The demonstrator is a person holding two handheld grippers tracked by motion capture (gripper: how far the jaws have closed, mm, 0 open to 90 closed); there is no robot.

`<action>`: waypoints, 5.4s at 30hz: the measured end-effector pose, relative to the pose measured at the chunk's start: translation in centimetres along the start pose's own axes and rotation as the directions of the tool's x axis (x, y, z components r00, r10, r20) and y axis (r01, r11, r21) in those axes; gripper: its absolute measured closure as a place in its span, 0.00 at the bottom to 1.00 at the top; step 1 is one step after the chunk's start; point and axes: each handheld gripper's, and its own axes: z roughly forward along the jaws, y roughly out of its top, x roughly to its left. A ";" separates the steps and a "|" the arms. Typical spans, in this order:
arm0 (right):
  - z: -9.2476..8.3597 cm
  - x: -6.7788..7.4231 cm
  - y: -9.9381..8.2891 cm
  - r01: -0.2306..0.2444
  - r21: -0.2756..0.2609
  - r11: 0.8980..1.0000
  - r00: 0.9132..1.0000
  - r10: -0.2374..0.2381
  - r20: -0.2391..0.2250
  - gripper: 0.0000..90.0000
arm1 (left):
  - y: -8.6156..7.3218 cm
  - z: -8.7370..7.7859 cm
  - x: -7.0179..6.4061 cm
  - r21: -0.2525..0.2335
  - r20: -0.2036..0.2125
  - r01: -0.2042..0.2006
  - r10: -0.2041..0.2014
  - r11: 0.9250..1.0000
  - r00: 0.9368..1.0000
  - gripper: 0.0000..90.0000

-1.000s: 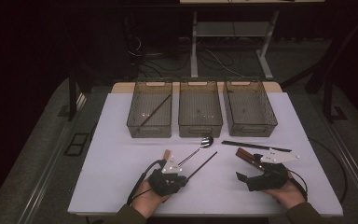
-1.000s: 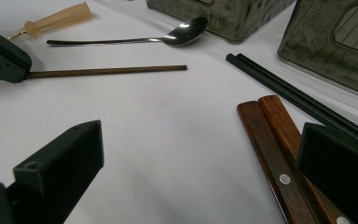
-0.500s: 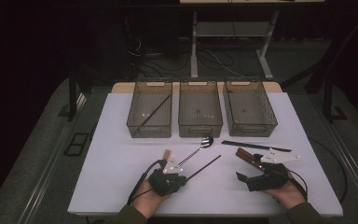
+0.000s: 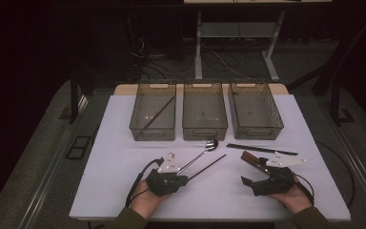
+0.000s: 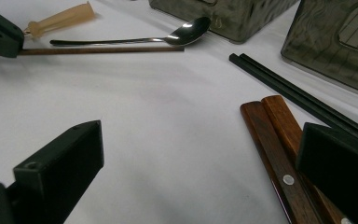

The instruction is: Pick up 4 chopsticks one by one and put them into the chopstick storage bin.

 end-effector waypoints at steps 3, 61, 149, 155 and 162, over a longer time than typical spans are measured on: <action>0.0 0.0 0.0 0.003 0.006 1.000 1.000 -0.003 -0.003 0.01 | 0.0 -0.4 0.3 -0.015 0.010 0.002 -0.002 1.000 1.000 0.95; 0.0 -0.1 0.0 0.004 0.005 1.000 1.000 -0.004 -0.011 0.01 | -2.4 -7.6 7.3 -0.207 -0.184 0.106 -0.145 0.973 0.972 0.95; 0.0 -0.1 -0.1 0.007 0.006 1.000 1.000 -0.007 -0.014 0.01 | 5.3 -2.8 20.8 -0.240 -0.385 0.206 -0.288 0.949 0.877 0.74; 0.0 -0.1 -0.1 0.007 0.006 1.000 1.000 -0.007 -0.014 0.01 | 5.3 -3.0 20.4 -0.232 -0.371 0.183 -0.260 0.955 0.891 0.60; 0.1 -0.1 0.0 0.006 0.009 1.000 1.000 -0.006 -0.015 0.01 | 5.7 -3.7 19.4 -0.230 -0.313 0.157 -0.225 0.961 0.923 0.49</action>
